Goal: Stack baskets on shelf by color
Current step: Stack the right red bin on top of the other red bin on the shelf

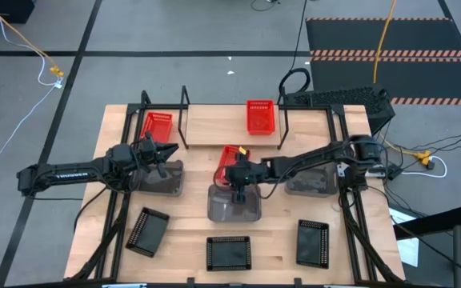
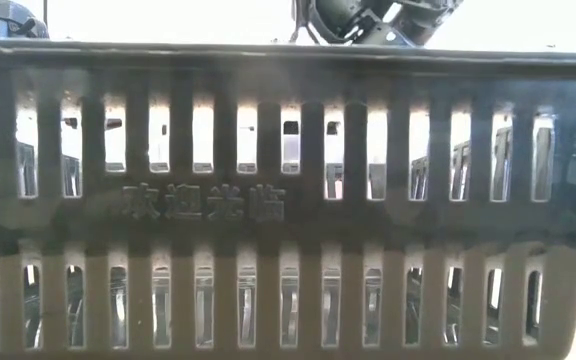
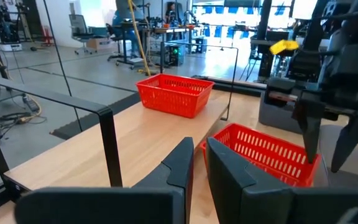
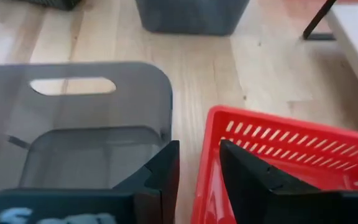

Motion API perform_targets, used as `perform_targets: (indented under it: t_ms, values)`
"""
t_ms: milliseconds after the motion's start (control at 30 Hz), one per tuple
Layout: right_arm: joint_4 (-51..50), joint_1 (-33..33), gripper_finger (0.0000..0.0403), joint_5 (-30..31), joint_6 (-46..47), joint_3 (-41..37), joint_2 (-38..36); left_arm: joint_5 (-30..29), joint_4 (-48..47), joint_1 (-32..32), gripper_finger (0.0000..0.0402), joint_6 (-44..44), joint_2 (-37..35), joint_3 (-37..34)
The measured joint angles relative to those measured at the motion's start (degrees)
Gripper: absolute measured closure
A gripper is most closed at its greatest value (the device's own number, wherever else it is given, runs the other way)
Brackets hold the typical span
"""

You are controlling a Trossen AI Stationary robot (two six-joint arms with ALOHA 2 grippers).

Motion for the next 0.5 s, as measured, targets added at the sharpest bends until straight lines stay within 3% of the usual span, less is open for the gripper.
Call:
perform_targets:
  t_ms: [500]
  values:
    - [-3.51, -1.62, 0.0293, -0.05, -1.34, -0.04, 1.89, -0.01, -0.04, 0.01, 0.0355, 0.02, 0.0, -0.01]
